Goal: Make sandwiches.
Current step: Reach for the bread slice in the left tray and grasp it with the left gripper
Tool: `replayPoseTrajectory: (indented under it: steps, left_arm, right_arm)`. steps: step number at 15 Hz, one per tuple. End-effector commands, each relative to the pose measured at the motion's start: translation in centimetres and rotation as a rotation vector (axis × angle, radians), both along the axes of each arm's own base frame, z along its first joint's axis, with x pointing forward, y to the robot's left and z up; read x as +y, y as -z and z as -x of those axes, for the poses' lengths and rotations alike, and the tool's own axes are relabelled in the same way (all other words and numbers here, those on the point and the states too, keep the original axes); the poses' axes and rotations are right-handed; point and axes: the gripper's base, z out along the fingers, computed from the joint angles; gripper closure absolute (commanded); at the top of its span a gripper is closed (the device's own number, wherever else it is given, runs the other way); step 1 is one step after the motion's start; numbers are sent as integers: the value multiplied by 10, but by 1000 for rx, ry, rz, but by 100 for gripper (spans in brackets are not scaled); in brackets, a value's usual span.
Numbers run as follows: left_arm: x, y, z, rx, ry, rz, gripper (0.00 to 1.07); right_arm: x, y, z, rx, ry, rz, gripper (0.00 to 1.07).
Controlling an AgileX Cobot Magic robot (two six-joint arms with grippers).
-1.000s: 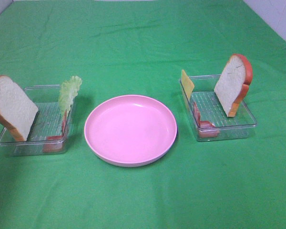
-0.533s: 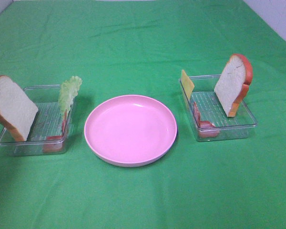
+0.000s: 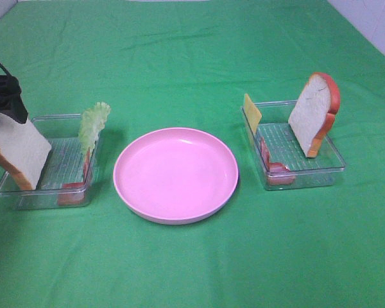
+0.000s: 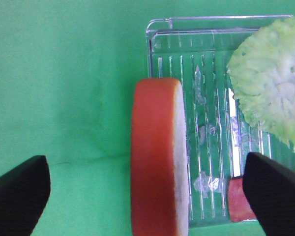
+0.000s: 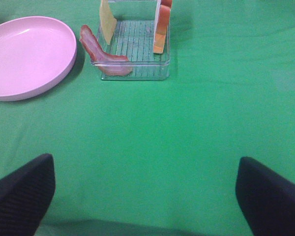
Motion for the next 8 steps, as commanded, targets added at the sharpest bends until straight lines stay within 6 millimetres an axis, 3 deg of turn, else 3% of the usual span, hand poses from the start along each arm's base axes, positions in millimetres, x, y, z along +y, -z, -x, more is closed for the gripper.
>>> replayPoseTrajectory:
  steps: [1,6,8]
  left_arm:
    - [-3,10,-4,17,-8,25,6]
    - [-4,16,-6,29,-4,31,7]
    - [-5,16,-6,31,-25,50,18]
  right_arm:
    - [0,1,4,-41,6,1,12]
    - [0,1,4,-41,7,2,12]
    - [0,1,4,-41,7,2,12]
